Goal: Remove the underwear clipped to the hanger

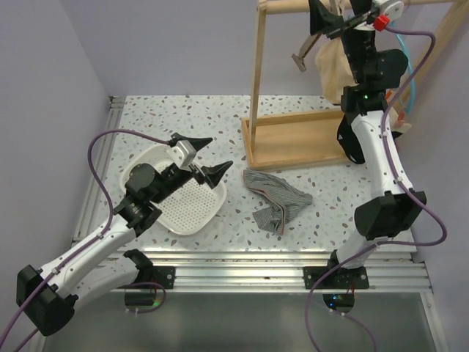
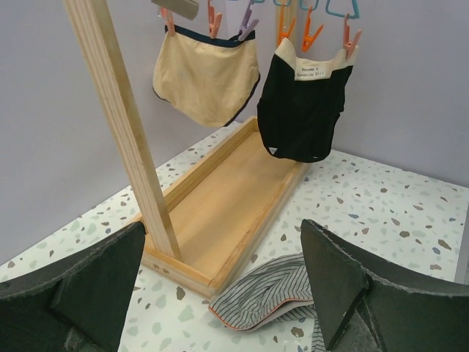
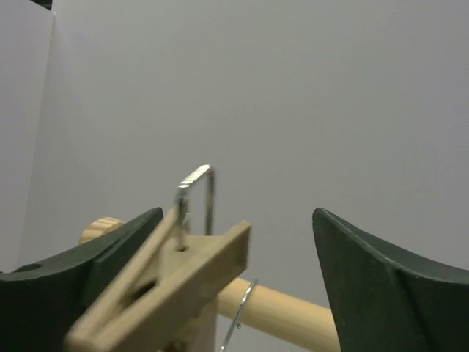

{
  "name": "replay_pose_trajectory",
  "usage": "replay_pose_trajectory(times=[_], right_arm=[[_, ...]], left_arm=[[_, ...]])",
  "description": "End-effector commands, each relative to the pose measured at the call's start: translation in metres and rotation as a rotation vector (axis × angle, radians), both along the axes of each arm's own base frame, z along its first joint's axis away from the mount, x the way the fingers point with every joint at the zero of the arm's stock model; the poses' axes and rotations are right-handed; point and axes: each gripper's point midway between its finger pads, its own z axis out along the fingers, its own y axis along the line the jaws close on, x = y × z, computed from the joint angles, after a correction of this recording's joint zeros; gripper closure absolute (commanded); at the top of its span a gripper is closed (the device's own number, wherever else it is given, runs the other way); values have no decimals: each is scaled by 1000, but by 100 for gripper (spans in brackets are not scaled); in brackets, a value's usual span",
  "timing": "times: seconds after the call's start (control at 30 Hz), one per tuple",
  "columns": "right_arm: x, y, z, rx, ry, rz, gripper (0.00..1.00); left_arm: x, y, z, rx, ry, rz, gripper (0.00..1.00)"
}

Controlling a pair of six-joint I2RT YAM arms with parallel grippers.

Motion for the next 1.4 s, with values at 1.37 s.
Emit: replay_pose_trajectory(times=[1.37], right_arm=[[-157,-48,-249,-707,798,-190,1]], left_arm=[[26,-101,-132,90,463,-4,7]])
